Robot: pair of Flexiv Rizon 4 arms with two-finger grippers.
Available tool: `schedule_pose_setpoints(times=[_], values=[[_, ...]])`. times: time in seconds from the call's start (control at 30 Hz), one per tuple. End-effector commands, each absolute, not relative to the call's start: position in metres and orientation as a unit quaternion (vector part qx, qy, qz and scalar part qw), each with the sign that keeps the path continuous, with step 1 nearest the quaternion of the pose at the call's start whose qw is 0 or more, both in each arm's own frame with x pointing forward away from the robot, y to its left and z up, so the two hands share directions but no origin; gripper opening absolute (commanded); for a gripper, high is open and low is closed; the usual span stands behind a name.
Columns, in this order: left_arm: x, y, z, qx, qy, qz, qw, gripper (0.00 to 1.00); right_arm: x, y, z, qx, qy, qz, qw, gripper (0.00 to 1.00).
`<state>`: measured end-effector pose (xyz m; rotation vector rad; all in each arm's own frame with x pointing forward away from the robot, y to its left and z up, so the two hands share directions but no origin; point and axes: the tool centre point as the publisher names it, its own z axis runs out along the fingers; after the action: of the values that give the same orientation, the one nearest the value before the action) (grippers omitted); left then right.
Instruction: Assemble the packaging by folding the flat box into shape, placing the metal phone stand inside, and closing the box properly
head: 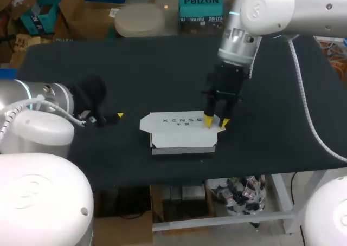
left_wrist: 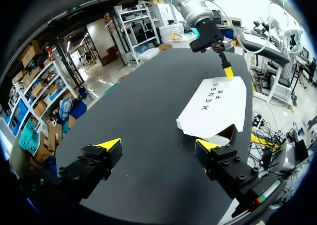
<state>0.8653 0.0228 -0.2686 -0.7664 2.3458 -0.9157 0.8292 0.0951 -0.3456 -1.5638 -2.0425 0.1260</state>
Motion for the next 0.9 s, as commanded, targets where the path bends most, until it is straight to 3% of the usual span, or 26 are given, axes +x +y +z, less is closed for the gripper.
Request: schedule_pose_setpoints(times=[0.03,0.1,0.17,0.53,0.73,0.9], values=[[0.884,0.012,-0.260,-0.396,0.866,-0.302,0.041,1.00,0.827,0.096,-0.349,-0.585,-0.761,0.046,0.278,0.46],[0.894,0.006,-0.262,-0.524,0.813,-0.253,-0.014,1.00,0.827,0.096,-0.350,-0.585,-0.761,0.048,0.278,0.46],[0.897,-0.001,-0.269,-0.607,0.773,-0.185,0.010,1.00,0.827,0.096,-0.351,-0.585,-0.760,0.048,0.278,0.46],[0.897,-0.001,-0.269,-0.607,0.773,-0.185,0.010,1.00,0.828,0.095,-0.350,-0.586,-0.761,0.041,0.276,0.46],[0.919,-0.006,-0.263,-0.761,0.620,-0.127,-0.143,1.00,0.827,0.093,-0.349,-0.590,-0.759,0.036,0.273,0.46],[0.921,-0.010,-0.266,-0.808,0.563,-0.092,-0.144,1.00,0.828,0.093,-0.351,-0.593,-0.757,0.030,0.272,0.46]])
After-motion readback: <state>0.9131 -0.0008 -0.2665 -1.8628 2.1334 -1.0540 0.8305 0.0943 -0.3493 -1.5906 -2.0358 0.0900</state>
